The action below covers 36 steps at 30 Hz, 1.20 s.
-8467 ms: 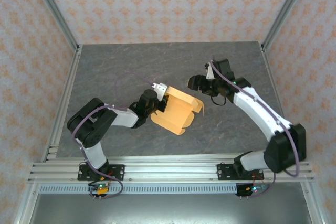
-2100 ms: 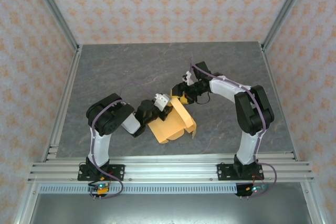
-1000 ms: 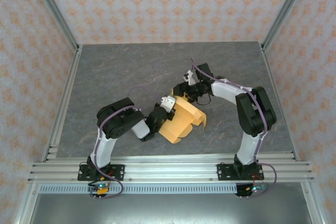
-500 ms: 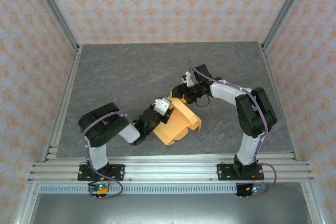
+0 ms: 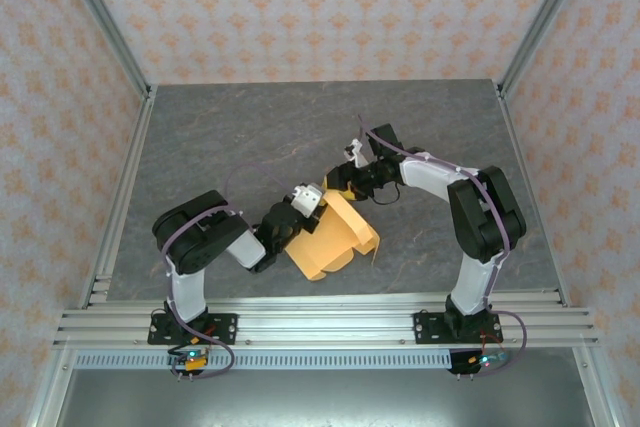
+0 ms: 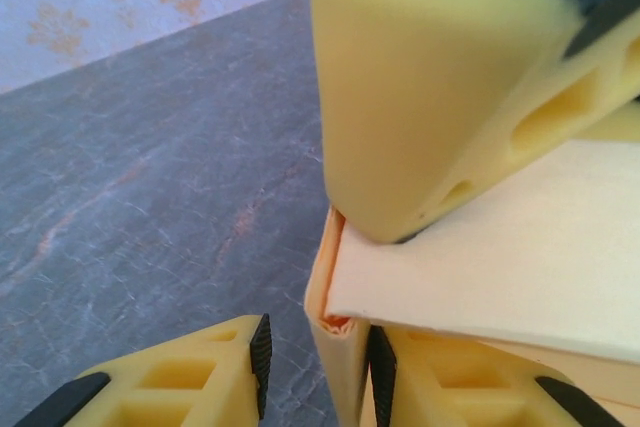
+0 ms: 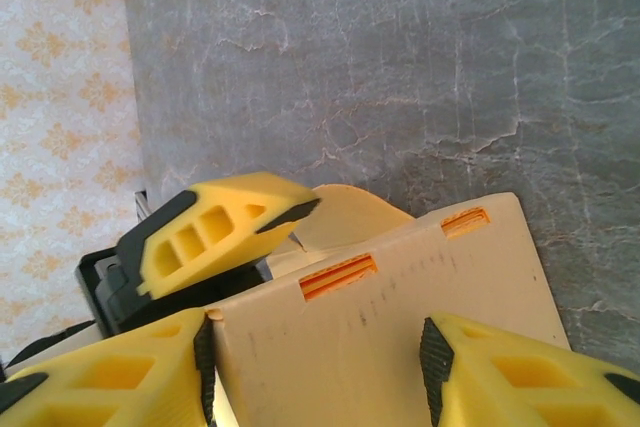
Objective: Fold the paper box
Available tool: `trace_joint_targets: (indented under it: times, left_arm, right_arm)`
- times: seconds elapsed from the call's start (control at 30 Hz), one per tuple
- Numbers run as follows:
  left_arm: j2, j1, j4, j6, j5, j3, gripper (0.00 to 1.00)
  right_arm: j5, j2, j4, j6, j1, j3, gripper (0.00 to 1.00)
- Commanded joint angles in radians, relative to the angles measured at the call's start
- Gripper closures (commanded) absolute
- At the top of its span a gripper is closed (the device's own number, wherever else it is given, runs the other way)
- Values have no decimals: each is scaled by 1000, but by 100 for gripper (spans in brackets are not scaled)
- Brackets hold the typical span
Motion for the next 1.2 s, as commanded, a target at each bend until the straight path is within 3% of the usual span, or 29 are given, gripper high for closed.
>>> trace_joint_targets:
  times: [0.0,0.13,0.27,0.4,0.67,0.83,1.0,1.17]
  left_arm:
    - [7,2,45,-1,33,34,67]
    - [31,2,38,-24,33,53,74]
    - [74,-6,41,-31,29,77,99]
    - [77,-23,40,-19,1,79,100]
    - [33,-23,29,-7,-142,25,100]
    - [-16,-18,-13,-37,-265,-5,100]
    - [-117,26,-127,-121,-261,-28,100]
    - [-177,76,-165,-178,-245,-46,100]
  right_arm:
    - [75,48,-145,-30,14,-60,45]
    - [60,54,-129,-17,16,-62,46]
    - [46,51,-104,9,22,-71,46]
    - [98,0,-70,13,24,-90,44]
    - [172,-258,141,-17,5,-173,31]
    - [348,-494,391,-105,-16,-343,23]
    - [550,-693,477,-275,-50,-491,22]
    - [675,-741,531,-314,-107,-592,24]
